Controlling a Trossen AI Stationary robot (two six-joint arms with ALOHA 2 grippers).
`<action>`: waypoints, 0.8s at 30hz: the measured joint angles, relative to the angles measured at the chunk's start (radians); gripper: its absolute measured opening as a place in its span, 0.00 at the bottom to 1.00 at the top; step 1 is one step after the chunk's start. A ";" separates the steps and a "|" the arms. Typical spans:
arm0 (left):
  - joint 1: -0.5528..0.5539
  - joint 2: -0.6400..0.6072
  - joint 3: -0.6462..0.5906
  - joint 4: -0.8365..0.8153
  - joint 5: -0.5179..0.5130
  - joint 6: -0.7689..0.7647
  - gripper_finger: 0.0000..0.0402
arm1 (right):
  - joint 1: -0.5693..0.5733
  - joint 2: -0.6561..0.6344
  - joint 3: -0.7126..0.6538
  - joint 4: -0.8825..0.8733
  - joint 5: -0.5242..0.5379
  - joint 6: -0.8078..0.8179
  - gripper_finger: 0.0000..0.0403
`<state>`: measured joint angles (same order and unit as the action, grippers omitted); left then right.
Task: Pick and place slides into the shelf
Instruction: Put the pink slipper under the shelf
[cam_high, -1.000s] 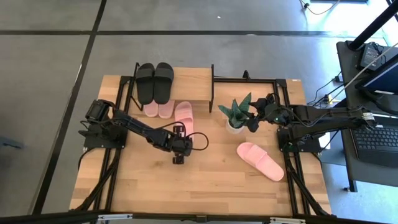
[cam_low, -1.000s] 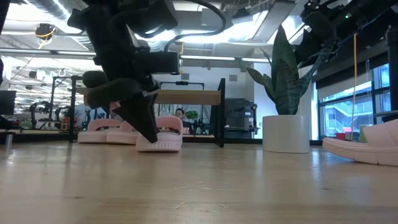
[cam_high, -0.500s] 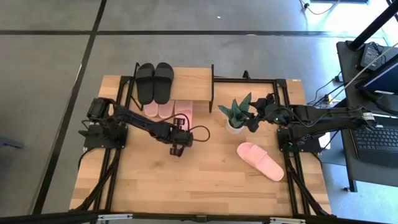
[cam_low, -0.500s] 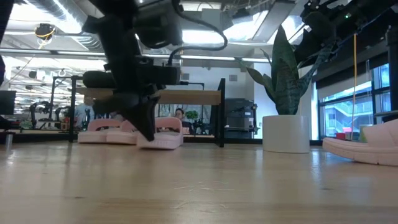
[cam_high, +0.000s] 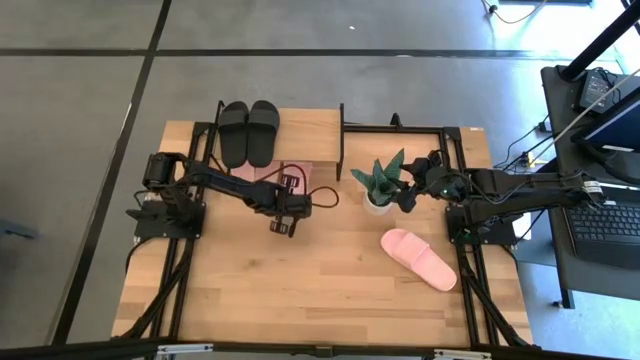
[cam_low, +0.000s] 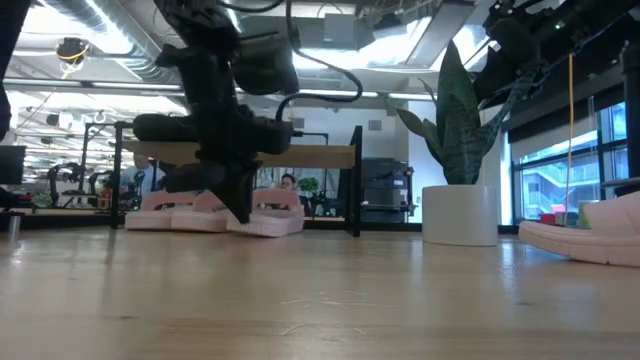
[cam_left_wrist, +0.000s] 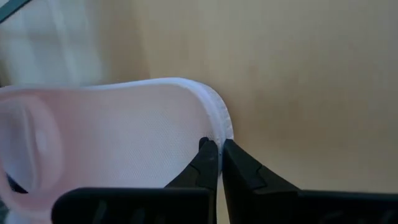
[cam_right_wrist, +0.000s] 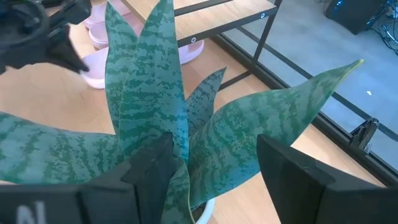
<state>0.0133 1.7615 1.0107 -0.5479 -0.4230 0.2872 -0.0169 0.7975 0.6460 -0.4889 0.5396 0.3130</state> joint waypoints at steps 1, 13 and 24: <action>0.012 0.000 0.000 -0.004 -0.010 0.010 0.00 | 0.000 0.000 0.000 0.000 0.000 0.000 0.58; 0.124 0.000 0.000 -0.011 -0.017 0.058 0.00 | 0.000 0.000 0.000 0.009 0.000 0.000 0.58; 0.136 0.000 0.000 -0.012 0.000 0.058 0.04 | 0.000 0.000 0.000 0.010 0.000 0.000 0.58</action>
<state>0.1490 1.7615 1.0107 -0.5602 -0.4229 0.3449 -0.0166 0.7975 0.6460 -0.4786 0.5396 0.3130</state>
